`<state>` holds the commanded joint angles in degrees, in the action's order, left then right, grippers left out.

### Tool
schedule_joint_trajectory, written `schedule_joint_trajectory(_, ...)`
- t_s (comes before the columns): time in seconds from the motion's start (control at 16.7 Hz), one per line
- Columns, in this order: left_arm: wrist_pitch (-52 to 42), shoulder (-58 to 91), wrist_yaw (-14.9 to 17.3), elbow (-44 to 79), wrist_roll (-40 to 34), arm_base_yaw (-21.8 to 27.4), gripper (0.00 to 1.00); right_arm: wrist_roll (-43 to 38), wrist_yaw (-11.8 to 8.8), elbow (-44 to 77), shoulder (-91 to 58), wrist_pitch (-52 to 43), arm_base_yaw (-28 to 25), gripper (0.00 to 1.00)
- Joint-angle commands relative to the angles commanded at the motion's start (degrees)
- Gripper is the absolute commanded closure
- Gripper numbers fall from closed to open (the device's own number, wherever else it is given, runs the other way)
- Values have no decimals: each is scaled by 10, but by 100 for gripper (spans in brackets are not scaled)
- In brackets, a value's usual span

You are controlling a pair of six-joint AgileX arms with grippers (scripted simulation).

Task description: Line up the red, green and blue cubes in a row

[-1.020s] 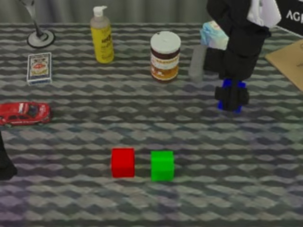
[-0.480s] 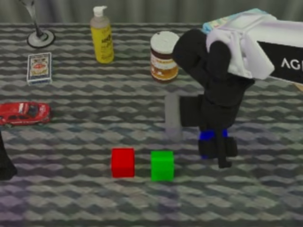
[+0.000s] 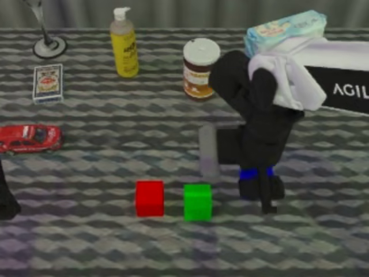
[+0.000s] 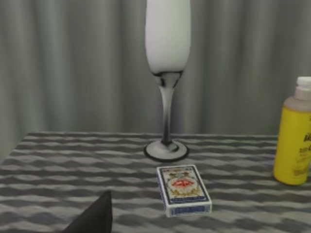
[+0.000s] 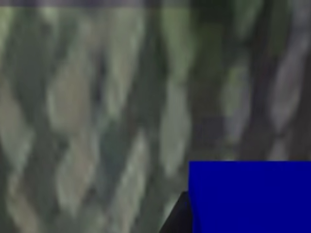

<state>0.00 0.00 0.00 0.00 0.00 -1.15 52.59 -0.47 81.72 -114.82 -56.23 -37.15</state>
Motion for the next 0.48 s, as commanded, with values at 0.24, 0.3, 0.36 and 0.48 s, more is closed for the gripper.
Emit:
schedule_joint_trajectory(0.24,0,0,0,0,0,0,0,0,0,-49,-26,76,1,100)
schedule_joint_trajectory(0.3,0,0,0,0,0,0,0,0,0,-55,-29,85,1,100)
schedule_joint_trajectory(0.36,0,0,0,0,0,0,0,0,0,-58,-31,88,1,100)
schedule_joint_trajectory(0.48,0,0,0,0,0,0,0,0,0,-58,-31,88,1,100)
